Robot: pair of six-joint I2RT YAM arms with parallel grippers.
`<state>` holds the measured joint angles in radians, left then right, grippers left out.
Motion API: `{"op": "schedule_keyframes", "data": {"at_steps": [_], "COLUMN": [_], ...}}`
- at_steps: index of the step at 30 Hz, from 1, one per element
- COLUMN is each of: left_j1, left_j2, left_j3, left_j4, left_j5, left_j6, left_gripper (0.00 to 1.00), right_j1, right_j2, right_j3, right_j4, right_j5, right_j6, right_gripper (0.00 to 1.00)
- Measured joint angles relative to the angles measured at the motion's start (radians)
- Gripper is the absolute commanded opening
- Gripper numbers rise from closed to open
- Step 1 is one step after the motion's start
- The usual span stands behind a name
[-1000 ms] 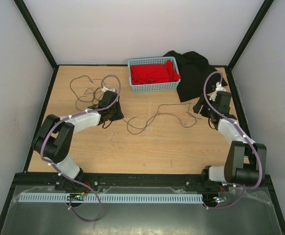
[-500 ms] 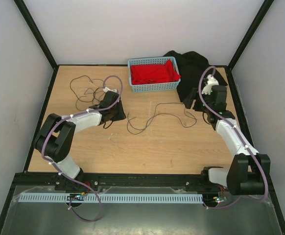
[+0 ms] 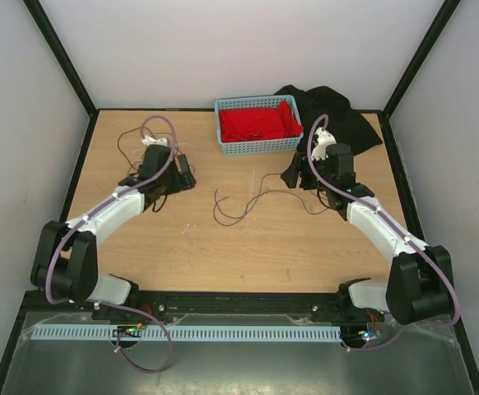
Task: Zip-tie the wires
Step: Place the cable at the center of the board.
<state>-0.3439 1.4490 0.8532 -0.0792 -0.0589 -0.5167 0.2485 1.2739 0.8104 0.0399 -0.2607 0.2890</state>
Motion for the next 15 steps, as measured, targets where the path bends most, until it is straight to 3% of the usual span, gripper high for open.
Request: {"op": "schedule_keyframes", "data": {"at_steps": [6, 15], "left_j1": [0.126, 0.205], "left_j2": [-0.002, 0.308], "left_j3": [0.137, 0.469], "left_j4": [-0.076, -0.183], "left_j5": [-0.023, -0.040], "left_j6": [0.084, 0.220], "left_gripper": [0.78, 0.62], "right_j1": [0.005, 0.005], "right_j2": [0.000, 0.002], "right_j3": [-0.032, -0.076], "right_j4": [0.069, 0.098], "right_j5": [-0.002, -0.037], "right_j6": [0.019, 0.023], "right_gripper": [0.78, 0.78]}}
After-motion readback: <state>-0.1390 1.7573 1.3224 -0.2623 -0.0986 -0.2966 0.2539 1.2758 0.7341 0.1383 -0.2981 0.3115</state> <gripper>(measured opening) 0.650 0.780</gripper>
